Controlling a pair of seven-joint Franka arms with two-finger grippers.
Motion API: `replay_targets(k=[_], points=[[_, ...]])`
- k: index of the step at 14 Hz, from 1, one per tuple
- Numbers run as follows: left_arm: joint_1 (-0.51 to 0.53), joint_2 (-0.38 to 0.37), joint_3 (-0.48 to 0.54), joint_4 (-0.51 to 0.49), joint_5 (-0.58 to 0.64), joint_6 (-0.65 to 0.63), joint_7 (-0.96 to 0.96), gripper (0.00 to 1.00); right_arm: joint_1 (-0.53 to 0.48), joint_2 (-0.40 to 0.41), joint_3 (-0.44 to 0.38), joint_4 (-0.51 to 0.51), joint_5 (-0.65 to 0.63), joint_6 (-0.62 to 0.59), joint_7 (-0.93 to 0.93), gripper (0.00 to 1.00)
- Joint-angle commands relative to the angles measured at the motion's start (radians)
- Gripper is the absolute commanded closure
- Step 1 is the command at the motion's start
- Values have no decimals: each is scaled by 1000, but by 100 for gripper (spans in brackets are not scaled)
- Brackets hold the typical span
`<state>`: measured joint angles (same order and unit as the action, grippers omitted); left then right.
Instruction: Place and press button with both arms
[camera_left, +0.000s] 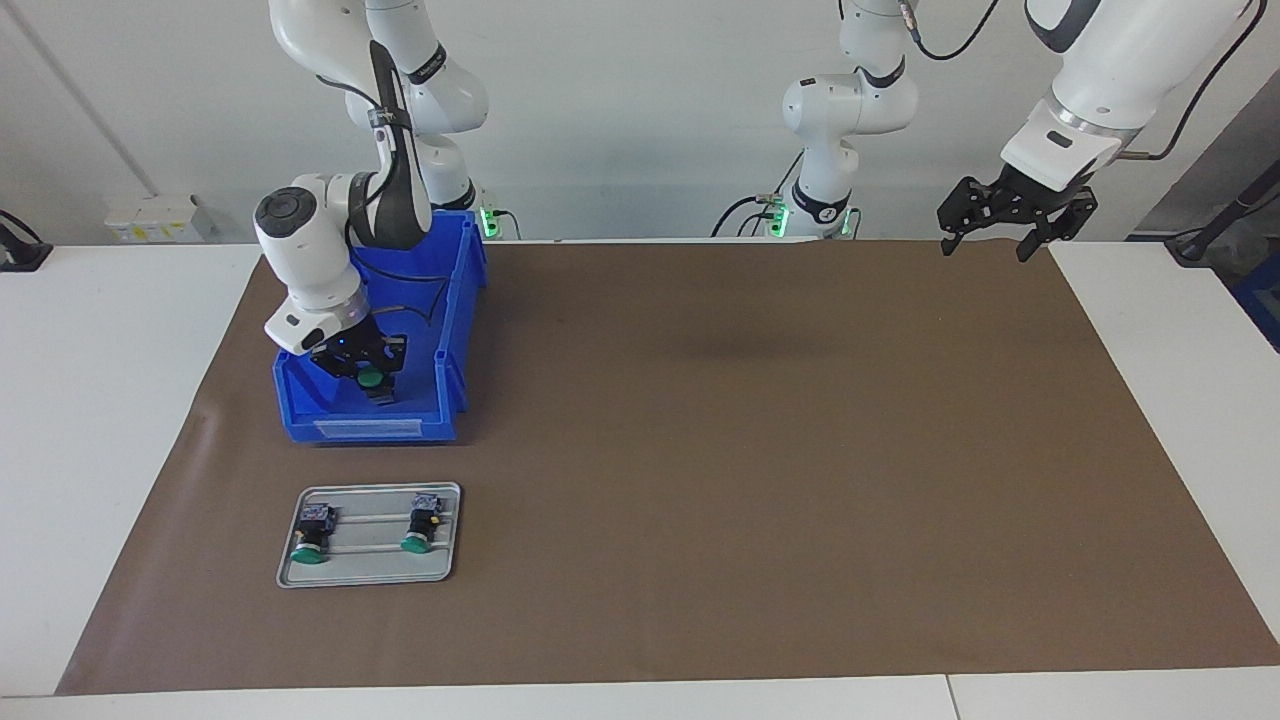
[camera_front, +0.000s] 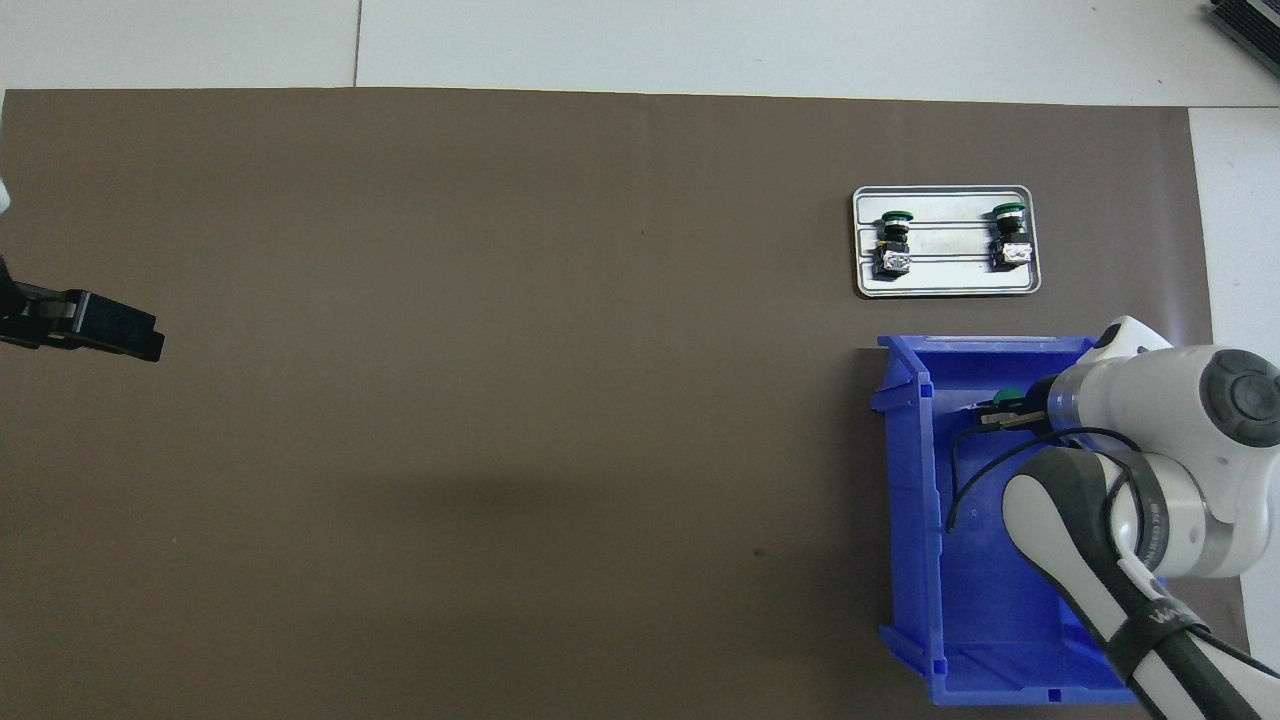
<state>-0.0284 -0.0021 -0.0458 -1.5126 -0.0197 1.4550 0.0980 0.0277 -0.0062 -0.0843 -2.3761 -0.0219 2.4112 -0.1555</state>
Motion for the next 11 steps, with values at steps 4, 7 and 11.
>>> replay_targets(k=[4,7,11], points=[[12,-33,-6,-35,7,-22,0,0,-23,-18,17,8,14,-3,25,0],[27,-30,-6,-34,9,10,9,0,-23,-78,15,102,14,-162,33,0],[31,-12,-8,3,6,31,11,0,-22,-92,15,299,14,-377,57,0]])
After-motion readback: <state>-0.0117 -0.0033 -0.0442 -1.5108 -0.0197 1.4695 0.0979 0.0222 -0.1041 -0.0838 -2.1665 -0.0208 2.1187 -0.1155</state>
